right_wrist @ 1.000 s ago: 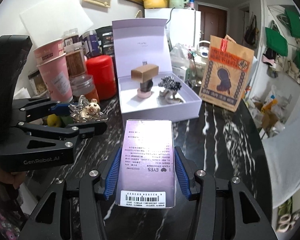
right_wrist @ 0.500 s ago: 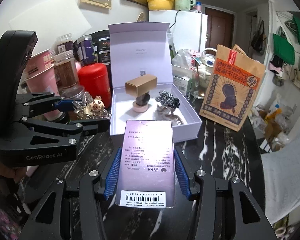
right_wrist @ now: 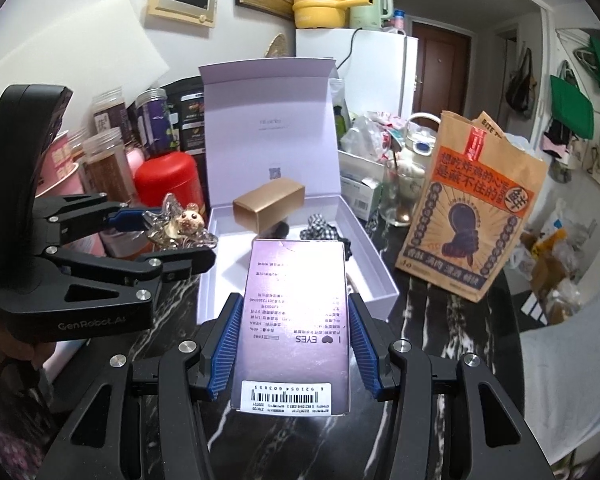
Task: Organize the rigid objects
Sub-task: 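Carry the mouse clip with the left tool while the right tool carries the purple box into the lavender box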
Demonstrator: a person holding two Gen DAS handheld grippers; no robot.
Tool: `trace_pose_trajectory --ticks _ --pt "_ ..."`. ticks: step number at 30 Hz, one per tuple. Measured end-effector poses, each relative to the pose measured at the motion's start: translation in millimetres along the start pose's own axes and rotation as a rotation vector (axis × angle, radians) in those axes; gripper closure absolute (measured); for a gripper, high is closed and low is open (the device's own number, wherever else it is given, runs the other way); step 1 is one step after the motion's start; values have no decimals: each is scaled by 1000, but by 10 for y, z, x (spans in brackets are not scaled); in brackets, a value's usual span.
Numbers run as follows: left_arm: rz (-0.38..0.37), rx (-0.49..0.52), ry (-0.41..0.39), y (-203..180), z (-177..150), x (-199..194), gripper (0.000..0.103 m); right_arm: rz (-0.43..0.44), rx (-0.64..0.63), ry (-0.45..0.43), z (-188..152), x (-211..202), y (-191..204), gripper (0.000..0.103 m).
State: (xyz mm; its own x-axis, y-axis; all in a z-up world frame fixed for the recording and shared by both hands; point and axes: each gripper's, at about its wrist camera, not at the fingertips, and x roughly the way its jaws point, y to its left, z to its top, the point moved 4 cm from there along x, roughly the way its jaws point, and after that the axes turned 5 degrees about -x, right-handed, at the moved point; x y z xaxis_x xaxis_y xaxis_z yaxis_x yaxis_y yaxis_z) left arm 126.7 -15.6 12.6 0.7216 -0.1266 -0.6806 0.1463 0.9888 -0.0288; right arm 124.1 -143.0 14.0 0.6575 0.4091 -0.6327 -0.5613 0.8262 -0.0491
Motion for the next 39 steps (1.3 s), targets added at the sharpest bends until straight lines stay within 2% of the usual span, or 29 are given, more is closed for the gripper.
trace_pose_trajectory --ticks 22,39 --pt "-18 -54 124 263 -62 771 48 70 16 87 19 763 -100 52" --pt "-11 -60 184 356 -85 1175 48 194 112 155 -42 1210 -239 52"
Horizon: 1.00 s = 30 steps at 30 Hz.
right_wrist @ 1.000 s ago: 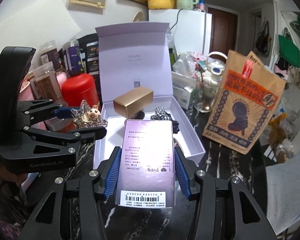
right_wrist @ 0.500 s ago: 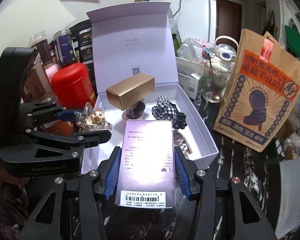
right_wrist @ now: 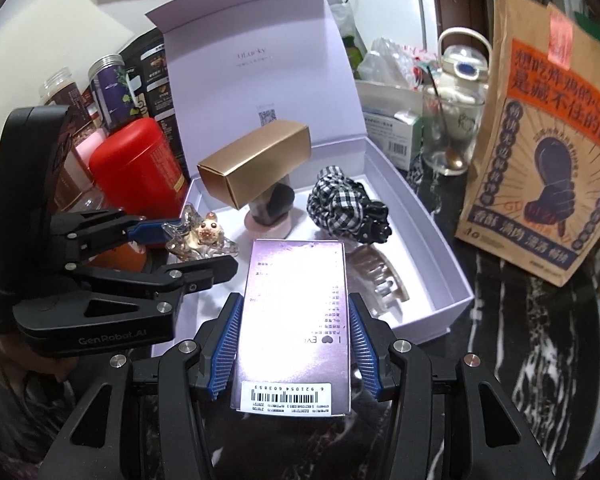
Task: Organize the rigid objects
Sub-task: 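Carry the mouse clip with the left tool while the right tool carries the purple box into the lavender box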
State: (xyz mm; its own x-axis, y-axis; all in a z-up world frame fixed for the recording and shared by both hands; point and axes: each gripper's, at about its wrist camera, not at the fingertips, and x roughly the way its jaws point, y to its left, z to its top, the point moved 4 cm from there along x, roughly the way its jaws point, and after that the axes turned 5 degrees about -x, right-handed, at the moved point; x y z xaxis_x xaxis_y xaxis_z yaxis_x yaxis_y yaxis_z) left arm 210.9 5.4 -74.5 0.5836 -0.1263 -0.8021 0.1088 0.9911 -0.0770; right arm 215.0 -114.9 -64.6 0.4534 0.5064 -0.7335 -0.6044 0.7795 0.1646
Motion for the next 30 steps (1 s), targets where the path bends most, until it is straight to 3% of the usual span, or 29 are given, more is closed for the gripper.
trace_pose_trajectory --ticks 16,24,30 --pt "16 -29 90 127 -4 292 48 112 44 76 81 319 -18 52" --pt "27 -12 101 111 -27 363 48 85 49 109 109 453 -42 52" --pt "93 38 97 74 -39 401 48 51 39 127 103 525 -55 52"
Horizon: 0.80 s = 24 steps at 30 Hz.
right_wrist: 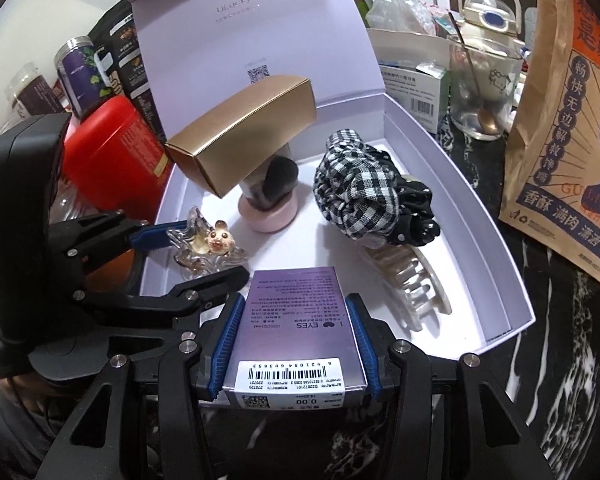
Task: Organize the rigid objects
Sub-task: 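Carry the mouse clip with the left tool while the right tool carries the purple box into the lavender box, then release the mouse clip with the left tool while the right tool releases the purple box in the box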
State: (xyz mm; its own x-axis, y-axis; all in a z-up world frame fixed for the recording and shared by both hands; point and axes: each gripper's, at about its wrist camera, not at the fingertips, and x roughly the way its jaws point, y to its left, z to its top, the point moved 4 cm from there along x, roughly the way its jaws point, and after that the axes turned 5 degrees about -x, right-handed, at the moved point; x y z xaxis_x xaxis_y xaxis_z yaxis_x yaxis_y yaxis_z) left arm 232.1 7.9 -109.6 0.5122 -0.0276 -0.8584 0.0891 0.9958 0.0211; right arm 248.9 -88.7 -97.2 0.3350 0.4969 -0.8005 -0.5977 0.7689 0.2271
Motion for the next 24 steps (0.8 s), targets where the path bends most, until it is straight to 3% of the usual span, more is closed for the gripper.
trace_pose_trajectory --ticks 10,13,24 --pt "8 5 19 -23 17 36 48 -28 -13 14 -10 -10 9 52" --pt "8 6 35 -31 29 53 48 -42 -8 13 -20 -39 0 45" --pt "-21 -11 64 -47 40 59 48 -70 2 -3 -95 -238 -25 45"
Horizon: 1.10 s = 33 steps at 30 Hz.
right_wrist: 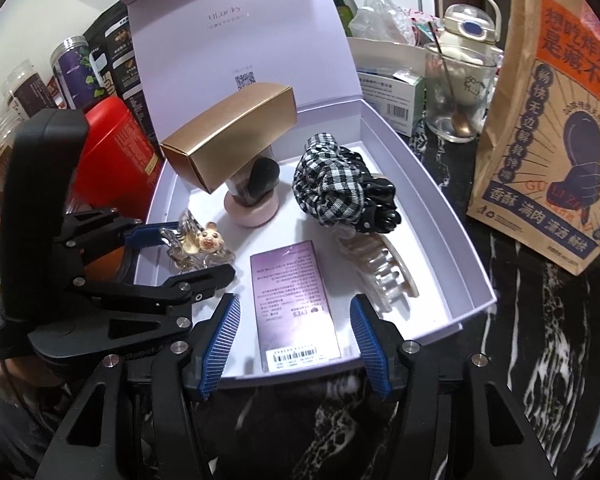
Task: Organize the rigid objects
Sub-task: 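Release the mouse clip with the left tool while the right tool releases the purple box in the box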
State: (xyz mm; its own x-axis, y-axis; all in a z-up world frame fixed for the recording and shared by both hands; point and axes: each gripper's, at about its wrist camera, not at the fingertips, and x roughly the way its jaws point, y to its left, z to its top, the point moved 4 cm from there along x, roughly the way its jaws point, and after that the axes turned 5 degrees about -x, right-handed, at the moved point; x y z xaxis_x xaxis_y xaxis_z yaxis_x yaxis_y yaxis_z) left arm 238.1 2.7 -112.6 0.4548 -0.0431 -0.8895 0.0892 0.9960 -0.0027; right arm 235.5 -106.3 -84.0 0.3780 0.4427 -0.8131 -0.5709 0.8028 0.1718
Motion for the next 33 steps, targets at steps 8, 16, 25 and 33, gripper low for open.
trace_pose_trajectory --ticks 8,16,25,33 --pt "1 -6 -13 -40 4 -71 47 -32 16 -31 -42 -173 -34 45" --pt "2 -15 -30 -64 4 -117 36 -47 12 -40 -66 -263 -51 45" --pt "15 -25 -55 -52 -45 -306 36 -85 14 -59 -78 -347 -64 42" --pt "28 -15 -109 -88 -51 -577 36 -115 16 -97 -94 -541 -44 34"
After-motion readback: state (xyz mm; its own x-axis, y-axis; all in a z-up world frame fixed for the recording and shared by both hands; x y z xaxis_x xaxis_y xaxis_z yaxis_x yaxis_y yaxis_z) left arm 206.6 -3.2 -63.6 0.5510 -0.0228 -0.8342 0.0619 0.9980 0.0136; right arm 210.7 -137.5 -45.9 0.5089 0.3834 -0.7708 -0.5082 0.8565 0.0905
